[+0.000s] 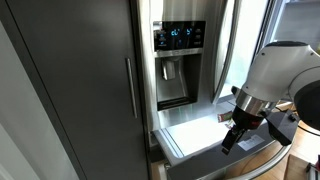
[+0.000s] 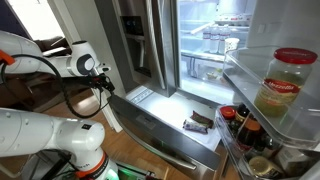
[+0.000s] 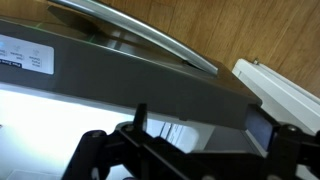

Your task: Move the two food packs to the upper fridge

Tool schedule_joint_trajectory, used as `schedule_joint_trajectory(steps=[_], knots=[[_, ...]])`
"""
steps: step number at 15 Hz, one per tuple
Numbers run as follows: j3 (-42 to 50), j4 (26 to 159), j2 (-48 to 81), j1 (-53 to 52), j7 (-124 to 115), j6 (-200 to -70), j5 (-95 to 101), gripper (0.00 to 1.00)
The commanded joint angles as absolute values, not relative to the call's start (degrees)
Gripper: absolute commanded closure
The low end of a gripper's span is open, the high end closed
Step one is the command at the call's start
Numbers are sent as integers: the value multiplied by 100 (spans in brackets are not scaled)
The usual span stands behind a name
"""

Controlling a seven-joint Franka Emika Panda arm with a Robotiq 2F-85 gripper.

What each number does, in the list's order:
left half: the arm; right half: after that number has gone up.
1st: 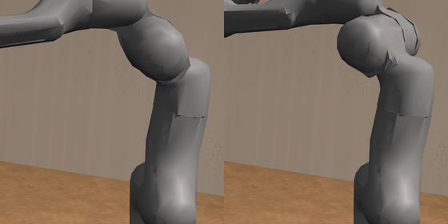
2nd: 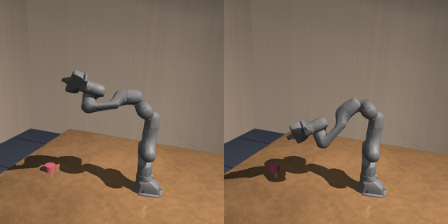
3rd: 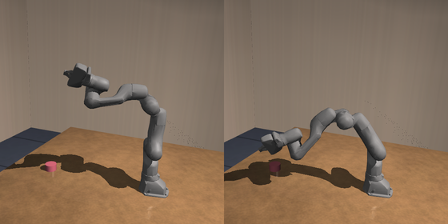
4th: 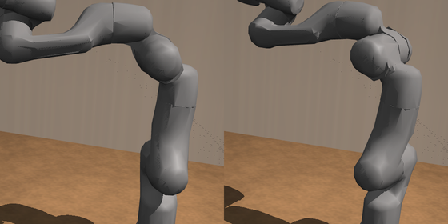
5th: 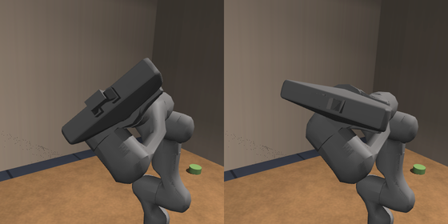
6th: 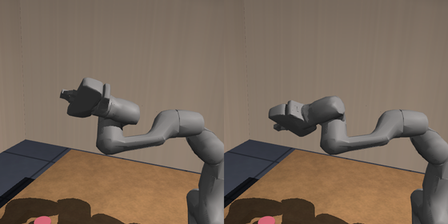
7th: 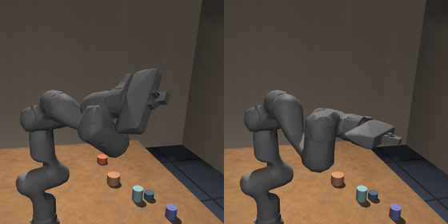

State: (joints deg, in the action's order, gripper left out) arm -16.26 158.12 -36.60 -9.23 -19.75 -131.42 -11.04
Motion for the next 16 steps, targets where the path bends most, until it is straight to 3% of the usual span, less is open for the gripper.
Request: schedule_joint_trajectory(steps=[1,16], knots=[[-1489,15791,-3451,-457,-2144,-13430,-705,0],[-29,15412,-2612,1970,-2044,-14072,1035,0]])
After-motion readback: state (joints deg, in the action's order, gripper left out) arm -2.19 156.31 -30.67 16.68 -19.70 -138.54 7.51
